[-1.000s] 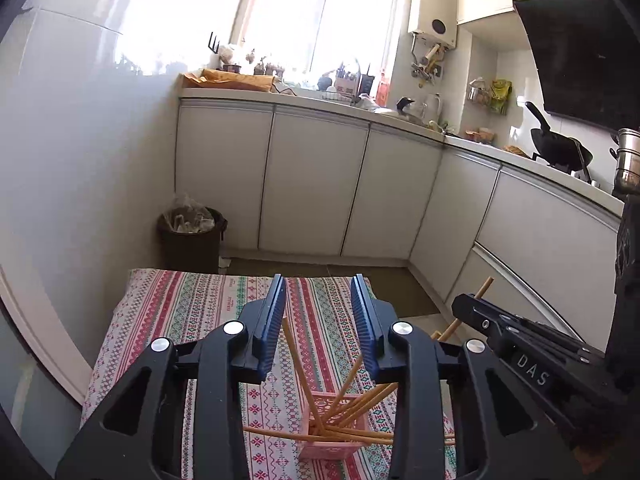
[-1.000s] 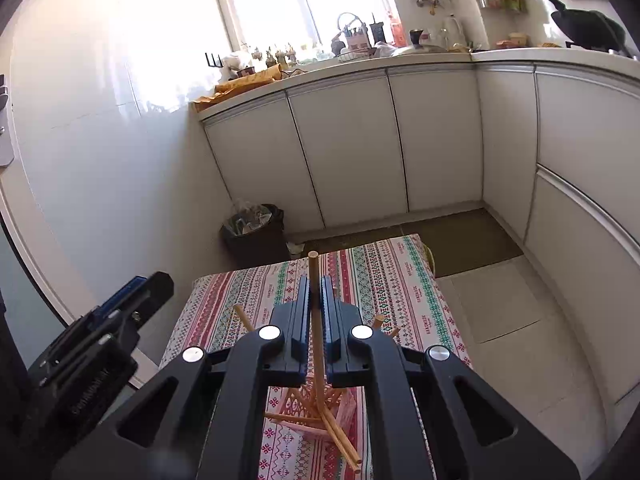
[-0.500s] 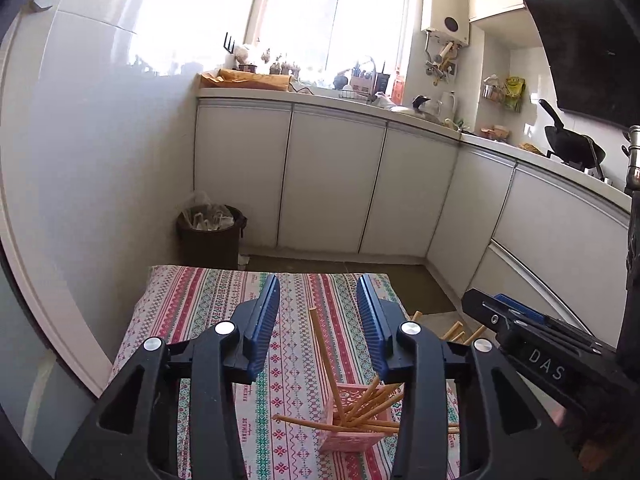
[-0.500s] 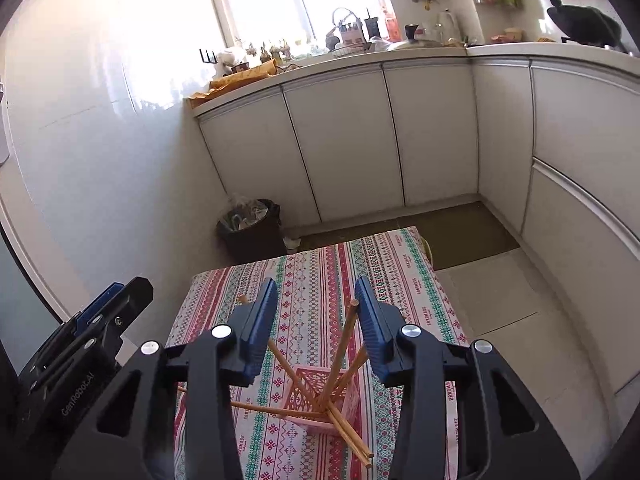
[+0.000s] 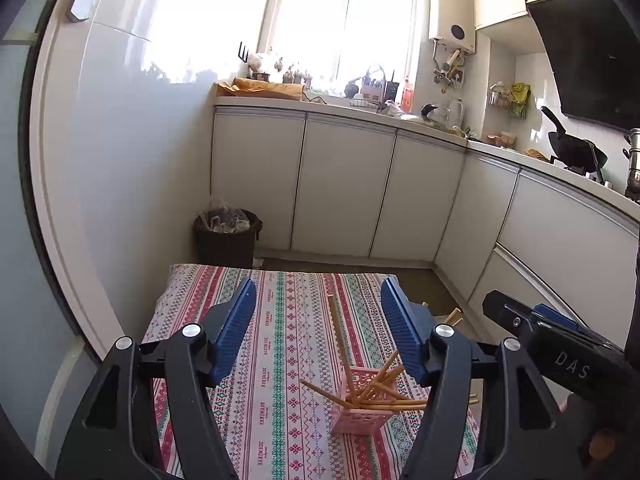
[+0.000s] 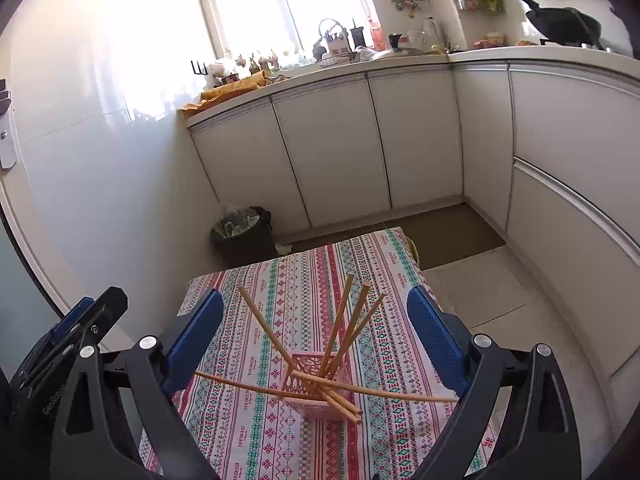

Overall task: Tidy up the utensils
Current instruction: 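Move both tools back toward the black chopsticks on the cloth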

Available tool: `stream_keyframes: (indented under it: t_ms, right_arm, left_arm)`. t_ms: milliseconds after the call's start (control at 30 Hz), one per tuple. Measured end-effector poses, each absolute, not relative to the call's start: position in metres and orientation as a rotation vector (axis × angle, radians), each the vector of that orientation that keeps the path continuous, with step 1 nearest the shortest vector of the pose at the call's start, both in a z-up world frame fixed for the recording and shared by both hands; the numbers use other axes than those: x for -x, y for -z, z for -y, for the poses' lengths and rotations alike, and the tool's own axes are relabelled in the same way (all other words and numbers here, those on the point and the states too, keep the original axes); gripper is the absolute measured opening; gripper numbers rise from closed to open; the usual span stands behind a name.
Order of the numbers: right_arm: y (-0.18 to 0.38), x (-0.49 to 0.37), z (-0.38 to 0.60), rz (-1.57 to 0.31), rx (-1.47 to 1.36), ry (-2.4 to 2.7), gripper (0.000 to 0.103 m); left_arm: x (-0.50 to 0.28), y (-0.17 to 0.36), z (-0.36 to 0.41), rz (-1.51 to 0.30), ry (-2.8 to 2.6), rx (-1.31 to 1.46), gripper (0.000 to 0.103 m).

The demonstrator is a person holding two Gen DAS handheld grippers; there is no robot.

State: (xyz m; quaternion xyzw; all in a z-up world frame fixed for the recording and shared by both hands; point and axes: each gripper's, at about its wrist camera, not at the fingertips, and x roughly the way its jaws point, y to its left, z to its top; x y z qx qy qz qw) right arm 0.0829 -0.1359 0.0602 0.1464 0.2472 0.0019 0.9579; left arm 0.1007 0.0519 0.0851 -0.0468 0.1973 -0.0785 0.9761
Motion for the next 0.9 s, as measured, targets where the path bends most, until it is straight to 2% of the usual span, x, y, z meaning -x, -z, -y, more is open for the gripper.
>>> stream_keyframes:
  t_ms: [133, 200, 233, 267, 433, 633, 900]
  right_arm:
    - [-0.06, -0.064, 0.138, -0.497, -0.283, 0.007, 0.094]
    - [-0.06, -0.051, 0.138, -0.484, -0.26, 0.015, 0.096]
    - [-0.058, -0.043, 0.138, -0.478, -0.241, 0.023, 0.096]
    - [-0.056, -0.036, 0.138, -0.475, -0.224, 0.03, 0.096]
    - [-0.035, 0.002, 0.15, -0.506, -0.205, 0.04, 0.096]
    - [0.008, 0.041, 0.2, -0.59, -0.329, 0.126, 0.096]
    - [0.089, 0.035, 0.24, -0.837, -0.423, 0.196, 0.096]
  left_arm:
    - [-0.087, -0.084, -0.055, -0.404, 0.161, 0.091, 0.071]
    - [-0.079, -0.082, -0.056, -0.409, 0.164, 0.088, 0.081]
    - [-0.073, -0.08, -0.055, -0.413, 0.165, 0.084, 0.09]
    - [-0.068, -0.078, -0.054, -0.419, 0.169, 0.074, 0.096]
    - [-0.045, -0.057, -0.027, -0.507, 0.253, -0.073, 0.096]
    - [-0.036, -0.022, -0.009, -0.625, 0.337, -0.119, 0.096]
    - [-0.048, 0.036, 0.02, -0.825, 0.402, -0.242, 0.096]
